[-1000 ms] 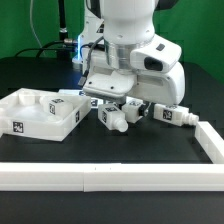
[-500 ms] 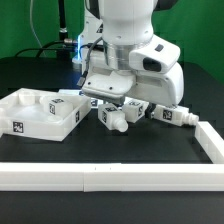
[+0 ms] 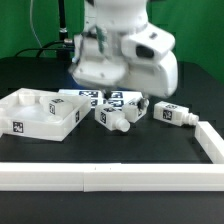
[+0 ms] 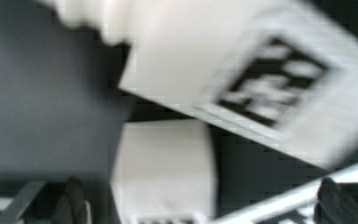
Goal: Assemble one leg
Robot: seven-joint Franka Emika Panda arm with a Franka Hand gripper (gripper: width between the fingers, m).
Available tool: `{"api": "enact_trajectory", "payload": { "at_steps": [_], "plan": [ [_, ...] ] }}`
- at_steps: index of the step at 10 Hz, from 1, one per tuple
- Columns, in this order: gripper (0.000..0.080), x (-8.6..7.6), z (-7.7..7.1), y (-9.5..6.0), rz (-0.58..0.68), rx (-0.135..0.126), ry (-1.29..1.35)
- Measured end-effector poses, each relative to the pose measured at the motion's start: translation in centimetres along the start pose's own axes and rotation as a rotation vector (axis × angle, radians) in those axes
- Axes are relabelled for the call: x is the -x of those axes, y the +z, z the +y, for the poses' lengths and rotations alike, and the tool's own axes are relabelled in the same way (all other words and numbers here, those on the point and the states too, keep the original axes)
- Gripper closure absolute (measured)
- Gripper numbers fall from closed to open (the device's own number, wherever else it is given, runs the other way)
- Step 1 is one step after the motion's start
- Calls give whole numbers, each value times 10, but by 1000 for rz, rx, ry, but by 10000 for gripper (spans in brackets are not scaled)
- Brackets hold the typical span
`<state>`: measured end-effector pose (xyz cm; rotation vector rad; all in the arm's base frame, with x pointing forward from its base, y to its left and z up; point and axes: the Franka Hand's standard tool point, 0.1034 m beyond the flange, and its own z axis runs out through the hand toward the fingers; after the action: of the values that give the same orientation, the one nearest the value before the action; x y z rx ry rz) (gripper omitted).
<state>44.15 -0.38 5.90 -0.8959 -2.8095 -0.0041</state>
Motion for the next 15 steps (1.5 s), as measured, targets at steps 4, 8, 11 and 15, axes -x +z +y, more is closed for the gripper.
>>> {"api": "enact_trajectory", "payload": {
  "at_steps": [4, 8, 11, 15],
  "plan": [
    [151, 47, -40, -20, 5, -4, -15],
    [151, 57, -35, -12, 17, 0, -12],
    [151, 70, -45, 6, 61, 8, -85],
    [151, 85, -57, 3, 62, 12, -60]
  ]
}}
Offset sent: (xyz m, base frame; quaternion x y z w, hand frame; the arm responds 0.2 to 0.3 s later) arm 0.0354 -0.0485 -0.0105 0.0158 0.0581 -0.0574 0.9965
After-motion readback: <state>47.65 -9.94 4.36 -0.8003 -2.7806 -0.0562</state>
